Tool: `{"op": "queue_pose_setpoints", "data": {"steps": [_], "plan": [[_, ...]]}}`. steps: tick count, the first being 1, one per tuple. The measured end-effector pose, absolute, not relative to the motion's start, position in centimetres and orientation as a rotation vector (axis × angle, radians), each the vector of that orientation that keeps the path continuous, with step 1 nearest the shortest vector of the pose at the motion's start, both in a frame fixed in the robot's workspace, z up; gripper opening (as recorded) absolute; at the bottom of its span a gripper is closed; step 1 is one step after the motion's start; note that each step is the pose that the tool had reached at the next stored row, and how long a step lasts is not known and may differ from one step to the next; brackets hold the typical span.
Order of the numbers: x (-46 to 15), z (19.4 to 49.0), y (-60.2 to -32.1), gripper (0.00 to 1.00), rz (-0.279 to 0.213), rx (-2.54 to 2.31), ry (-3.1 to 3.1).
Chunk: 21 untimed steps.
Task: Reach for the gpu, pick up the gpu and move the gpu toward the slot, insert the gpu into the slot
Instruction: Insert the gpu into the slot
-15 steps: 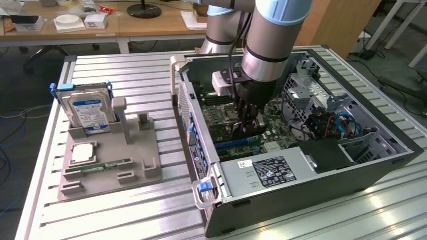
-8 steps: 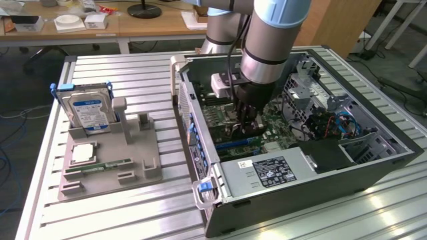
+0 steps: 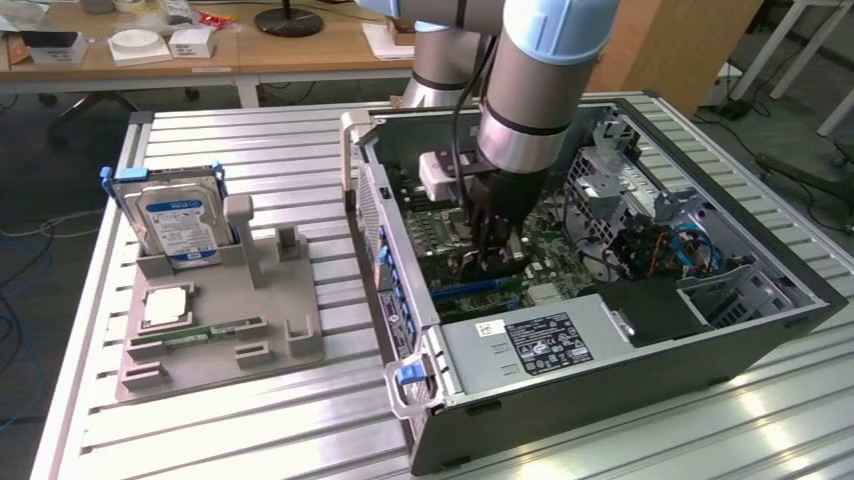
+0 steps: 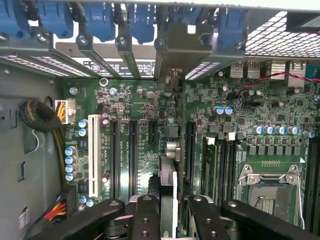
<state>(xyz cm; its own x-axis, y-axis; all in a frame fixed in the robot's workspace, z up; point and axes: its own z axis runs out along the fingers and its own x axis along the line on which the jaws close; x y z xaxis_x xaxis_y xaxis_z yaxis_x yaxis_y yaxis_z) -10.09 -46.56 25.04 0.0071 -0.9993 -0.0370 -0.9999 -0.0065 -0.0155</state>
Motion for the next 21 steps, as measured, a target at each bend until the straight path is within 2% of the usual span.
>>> {"op": "queue_pose_setpoints", "data": {"steps": [21], "plan": [[-10.43, 24.15, -46.48, 0.27, 0.024, -2.202, 2.188]]}}
